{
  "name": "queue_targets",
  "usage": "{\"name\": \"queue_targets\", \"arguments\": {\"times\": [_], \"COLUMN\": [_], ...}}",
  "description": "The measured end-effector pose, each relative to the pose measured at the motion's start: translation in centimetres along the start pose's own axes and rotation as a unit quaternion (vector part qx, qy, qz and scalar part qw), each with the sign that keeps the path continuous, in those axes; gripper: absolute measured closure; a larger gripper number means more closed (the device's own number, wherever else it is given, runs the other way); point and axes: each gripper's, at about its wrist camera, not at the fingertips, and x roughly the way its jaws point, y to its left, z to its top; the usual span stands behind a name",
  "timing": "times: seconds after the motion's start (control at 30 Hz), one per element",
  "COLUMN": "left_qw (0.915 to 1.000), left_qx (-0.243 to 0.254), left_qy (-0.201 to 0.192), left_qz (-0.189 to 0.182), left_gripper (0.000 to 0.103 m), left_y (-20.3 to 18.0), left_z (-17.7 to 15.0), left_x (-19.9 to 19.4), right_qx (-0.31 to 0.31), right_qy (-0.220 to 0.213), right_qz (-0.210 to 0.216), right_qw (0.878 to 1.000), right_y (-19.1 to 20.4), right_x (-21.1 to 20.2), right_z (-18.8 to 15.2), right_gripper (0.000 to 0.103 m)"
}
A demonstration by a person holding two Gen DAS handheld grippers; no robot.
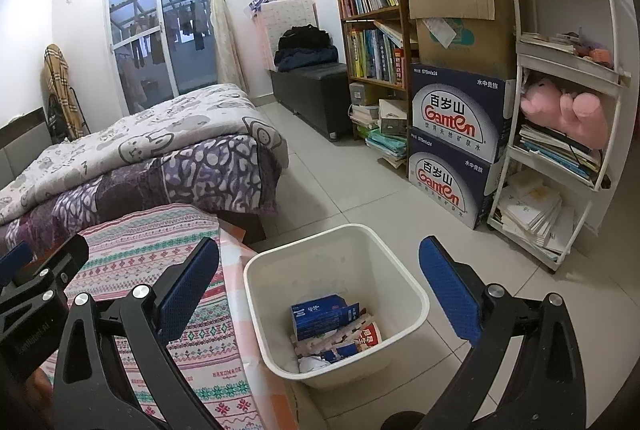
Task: Collect trash
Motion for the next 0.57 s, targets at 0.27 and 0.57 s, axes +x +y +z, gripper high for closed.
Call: {"name": "queue_targets", "arguments": {"times": [0.27,0.57], "left_qw": [1.0,1.0], "left_qx": [0.001,-0.009], "left_qy": [-0.003,0.002], "left_qz": [-0.004,0.0], "left_gripper": [0.009,0.007], "left_y": [-0.41,-0.21], "left_z": [-0.03,0.06], "left_x": [-0.01,0.0], "right_qx": [0.001,0.0], "right_qy": [0.0,0.0], "right_qz": [0.0,-0.001], "right_qw": [1.0,1.0], "right_y": [-0.34,-0.54], "right_x": [-0.01,-0.05], "right_z": [0.1,0.15], "right_gripper": [0.007,0.007]}}
